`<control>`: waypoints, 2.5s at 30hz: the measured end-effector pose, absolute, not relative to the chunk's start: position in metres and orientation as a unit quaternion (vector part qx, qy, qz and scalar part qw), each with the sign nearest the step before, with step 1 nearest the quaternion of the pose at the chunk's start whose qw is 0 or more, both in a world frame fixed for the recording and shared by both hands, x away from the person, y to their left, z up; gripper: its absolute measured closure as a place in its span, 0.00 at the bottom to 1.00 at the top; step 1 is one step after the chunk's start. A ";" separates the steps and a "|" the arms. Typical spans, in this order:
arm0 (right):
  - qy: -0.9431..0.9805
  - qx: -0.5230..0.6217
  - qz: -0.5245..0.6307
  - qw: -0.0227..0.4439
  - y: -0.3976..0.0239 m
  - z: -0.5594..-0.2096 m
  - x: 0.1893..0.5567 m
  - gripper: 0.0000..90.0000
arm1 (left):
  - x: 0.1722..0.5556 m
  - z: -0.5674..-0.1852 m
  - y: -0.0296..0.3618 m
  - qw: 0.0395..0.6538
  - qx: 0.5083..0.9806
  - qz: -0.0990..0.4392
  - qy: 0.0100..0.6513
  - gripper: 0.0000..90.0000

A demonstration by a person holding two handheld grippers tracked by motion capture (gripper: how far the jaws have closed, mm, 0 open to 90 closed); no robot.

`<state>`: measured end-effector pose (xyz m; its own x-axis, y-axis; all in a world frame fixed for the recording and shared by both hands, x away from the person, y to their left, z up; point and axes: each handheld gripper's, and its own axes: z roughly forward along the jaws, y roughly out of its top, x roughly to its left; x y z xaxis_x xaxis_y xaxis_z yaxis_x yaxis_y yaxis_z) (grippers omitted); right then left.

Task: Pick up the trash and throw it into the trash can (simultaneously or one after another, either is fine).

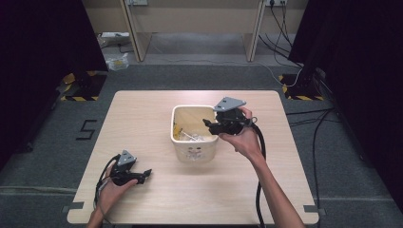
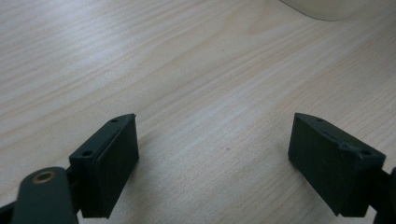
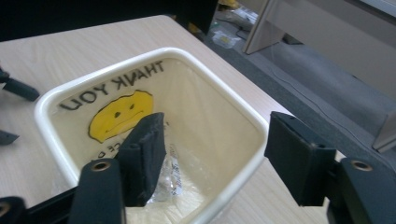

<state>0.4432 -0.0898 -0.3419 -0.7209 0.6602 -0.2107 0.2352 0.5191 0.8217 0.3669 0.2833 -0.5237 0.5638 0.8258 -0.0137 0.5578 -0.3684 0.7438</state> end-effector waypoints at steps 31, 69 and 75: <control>0.776 0.403 0.393 0.284 -0.168 -0.367 0.447 0.31 | 0.367 -0.524 0.283 0.363 0.806 0.185 0.429 0.17; 0.777 0.418 0.383 0.274 -0.180 -0.394 0.433 0.29 | 0.367 -0.524 0.283 0.362 0.807 0.185 0.429 0.17; 0.781 0.421 0.371 0.272 -0.182 -0.401 0.430 0.26 | 0.367 -0.524 0.283 0.363 0.806 0.185 0.429 0.17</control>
<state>0.4303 -0.1817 -0.4010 -0.4970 0.8605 -0.1122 0.4564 0.3692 0.8095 0.3668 0.2833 -0.5237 0.5628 0.8265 -0.0137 0.5578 -0.3675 0.7442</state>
